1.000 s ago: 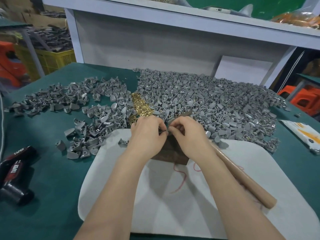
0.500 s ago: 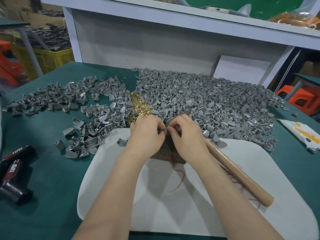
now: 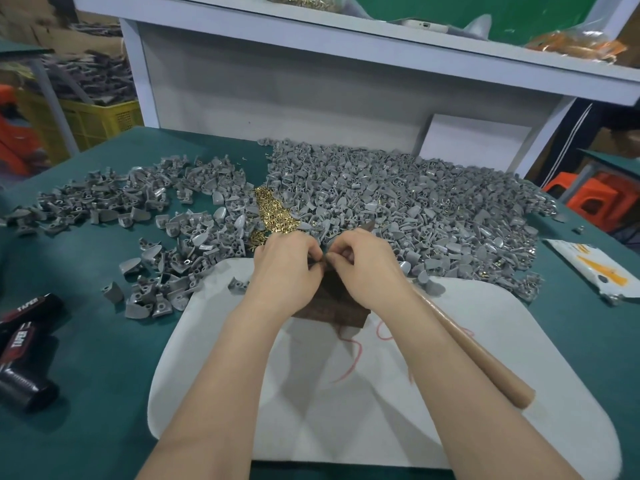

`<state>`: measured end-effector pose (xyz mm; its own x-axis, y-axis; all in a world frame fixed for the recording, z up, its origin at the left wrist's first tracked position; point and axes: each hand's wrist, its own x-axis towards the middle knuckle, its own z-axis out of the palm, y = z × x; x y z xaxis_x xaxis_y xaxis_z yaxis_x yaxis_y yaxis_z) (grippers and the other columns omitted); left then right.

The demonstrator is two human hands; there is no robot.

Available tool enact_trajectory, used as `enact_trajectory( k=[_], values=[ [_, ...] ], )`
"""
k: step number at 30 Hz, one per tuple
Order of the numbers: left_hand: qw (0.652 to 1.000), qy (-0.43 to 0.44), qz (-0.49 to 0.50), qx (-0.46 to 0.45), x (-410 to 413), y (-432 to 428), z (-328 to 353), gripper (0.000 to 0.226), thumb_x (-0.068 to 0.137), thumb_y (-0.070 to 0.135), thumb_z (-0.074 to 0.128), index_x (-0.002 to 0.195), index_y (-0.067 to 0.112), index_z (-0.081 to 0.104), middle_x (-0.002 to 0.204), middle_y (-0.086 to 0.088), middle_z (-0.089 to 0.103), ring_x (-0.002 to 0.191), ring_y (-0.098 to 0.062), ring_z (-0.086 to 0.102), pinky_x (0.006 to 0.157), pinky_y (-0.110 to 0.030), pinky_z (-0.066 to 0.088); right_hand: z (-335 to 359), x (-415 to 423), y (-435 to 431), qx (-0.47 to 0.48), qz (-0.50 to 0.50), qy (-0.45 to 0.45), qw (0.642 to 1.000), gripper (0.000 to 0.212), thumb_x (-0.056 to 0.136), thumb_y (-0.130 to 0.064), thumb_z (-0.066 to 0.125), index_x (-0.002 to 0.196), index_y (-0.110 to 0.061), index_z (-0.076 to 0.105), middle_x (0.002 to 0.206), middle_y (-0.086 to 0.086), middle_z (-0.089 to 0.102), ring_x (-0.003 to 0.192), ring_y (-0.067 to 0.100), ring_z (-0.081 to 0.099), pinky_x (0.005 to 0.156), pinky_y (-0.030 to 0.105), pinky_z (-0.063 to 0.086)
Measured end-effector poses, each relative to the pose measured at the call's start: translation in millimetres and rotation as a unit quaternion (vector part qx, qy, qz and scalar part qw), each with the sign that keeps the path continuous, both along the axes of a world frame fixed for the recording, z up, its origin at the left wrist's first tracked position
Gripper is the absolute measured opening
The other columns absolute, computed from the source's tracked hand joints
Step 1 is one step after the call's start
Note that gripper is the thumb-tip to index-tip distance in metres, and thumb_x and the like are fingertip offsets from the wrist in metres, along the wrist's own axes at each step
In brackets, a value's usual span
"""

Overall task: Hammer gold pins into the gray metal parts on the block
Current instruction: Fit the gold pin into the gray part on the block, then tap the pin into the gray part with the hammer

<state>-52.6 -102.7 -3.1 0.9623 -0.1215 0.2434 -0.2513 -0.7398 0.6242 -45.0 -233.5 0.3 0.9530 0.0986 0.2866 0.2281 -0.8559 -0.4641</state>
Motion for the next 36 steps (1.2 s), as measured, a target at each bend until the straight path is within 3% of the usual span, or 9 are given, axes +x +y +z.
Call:
enact_trajectory(
  k=[5, 7, 9, 11, 21, 24, 28, 32, 36],
  values=[
    [1.0, 0.004, 0.007, 0.0, -1, 0, 0, 0.011, 0.087, 0.021, 0.062, 0.078, 0.028, 0.059, 0.099, 0.003, 0.067, 0.107, -0.025, 0.05, 0.095, -0.043, 0.041, 1, -4, -28, 0.221, -0.039, 0.025, 0.974, 0.021, 0.094, -0.013, 0.053, 0.083, -0.018, 0.07, 0.079, -0.005, 0.068, 0.079, 0.011, 0.064, 0.084, 0.037, 0.051],
    [1.0, 0.007, 0.007, -0.001, -1, 0, 0, 0.015, 0.088, 0.022, 0.062, 0.077, 0.029, 0.055, 0.1, 0.003, 0.067, 0.107, -0.025, 0.05, 0.096, -0.043, 0.04, -4, -6, -46, 0.14, -0.112, 0.003, 0.984, 0.022, 0.093, -0.021, 0.054, 0.074, -0.018, 0.065, 0.068, -0.005, 0.064, 0.065, 0.007, 0.057, 0.073, 0.031, 0.047],
    [1.0, 0.008, 0.008, 0.001, -1, 0, 0, 0.015, 0.088, 0.022, 0.062, 0.077, 0.029, 0.055, 0.1, 0.003, 0.066, 0.108, -0.025, 0.049, 0.096, -0.043, 0.04, -10, -8, -55, -0.023, -0.159, 0.068, 0.985, 0.026, 0.091, -0.037, 0.056, 0.085, -0.013, 0.066, 0.076, 0.003, 0.063, 0.074, 0.019, 0.058, 0.071, 0.03, 0.046],
    [1.0, 0.01, 0.01, 0.0, -1, 0, 1, 0.014, 0.088, 0.022, 0.062, 0.078, 0.029, 0.055, 0.1, 0.003, 0.066, 0.108, -0.024, 0.049, 0.096, -0.043, 0.041, -13, -7, -54, -0.093, -0.175, 0.138, 0.97, 0.027, 0.091, -0.037, 0.056, 0.094, -0.012, 0.064, 0.08, 0.005, 0.059, 0.078, 0.026, 0.055, 0.068, 0.03, 0.044],
    [1.0, 0.01, 0.015, 0.005, -1, -1, 0, 0.011, 0.088, 0.022, 0.061, 0.079, 0.027, 0.057, 0.092, 0.007, 0.06, 0.105, -0.023, 0.049, 0.095, -0.043, 0.041, 8, -24, -56, -0.002, -0.133, 0.065, 0.989, 0.017, 0.092, -0.026, 0.055, 0.105, -0.016, 0.051, 0.093, 0.009, 0.068, 0.082, 0.03, 0.064, 0.075, 0.039, 0.051],
    [1.0, 0.003, 0.019, 0.018, 1, 0, -1, 0.005, 0.087, 0.022, 0.061, 0.085, 0.022, 0.066, 0.099, 0.002, 0.063, 0.105, -0.026, 0.05, 0.093, -0.044, 0.042, 17, -40, -52, 0.002, -0.089, -0.012, 0.996, 0.043, 0.091, -0.02, 0.057, 0.131, -0.035, 0.048, 0.105, 0.003, 0.068, 0.09, 0.028, 0.062, 0.078, 0.033, 0.048],
    [1.0, 0.002, 0.021, 0.006, 2, 2, -3, 0.003, 0.086, 0.019, 0.063, 0.083, 0.02, 0.063, 0.099, -0.002, 0.06, 0.105, -0.029, 0.049, 0.093, -0.045, 0.042, 20, -62, -41, 0.034, -0.056, -0.1, 0.993, 0.056, 0.091, -0.017, 0.058, 0.137, -0.045, 0.04, 0.12, -0.005, 0.065, 0.101, 0.021, 0.062, 0.087, 0.032, 0.048],
    [0.999, 0.007, 0.035, 0.012, 0, 0, -2, 0.015, 0.085, 0.023, 0.065, 0.077, 0.028, 0.053, 0.098, 0.0, 0.058, 0.105, -0.029, 0.049, 0.093, -0.042, 0.04, 17, -62, -34, -0.02, -0.035, -0.06, 0.997, 0.06, 0.094, -0.017, 0.049, 0.137, -0.054, 0.031, 0.12, -0.002, 0.061, 0.106, 0.023, 0.058, 0.089, 0.041, 0.048],
    [0.999, 0.01, 0.029, 0.011, 1, -1, 0, 0.007, 0.085, 0.022, 0.063, 0.079, 0.025, 0.06, 0.095, 0.003, 0.054, 0.106, -0.027, 0.05, 0.095, -0.044, 0.04, 12, -45, -23, -0.001, -0.062, -0.039, 0.997, 0.04, 0.095, -0.013, 0.043, 0.119, -0.041, 0.06, 0.099, 0.004, 0.053, 0.09, 0.029, 0.056, 0.08, 0.041, 0.046]
  ],
)
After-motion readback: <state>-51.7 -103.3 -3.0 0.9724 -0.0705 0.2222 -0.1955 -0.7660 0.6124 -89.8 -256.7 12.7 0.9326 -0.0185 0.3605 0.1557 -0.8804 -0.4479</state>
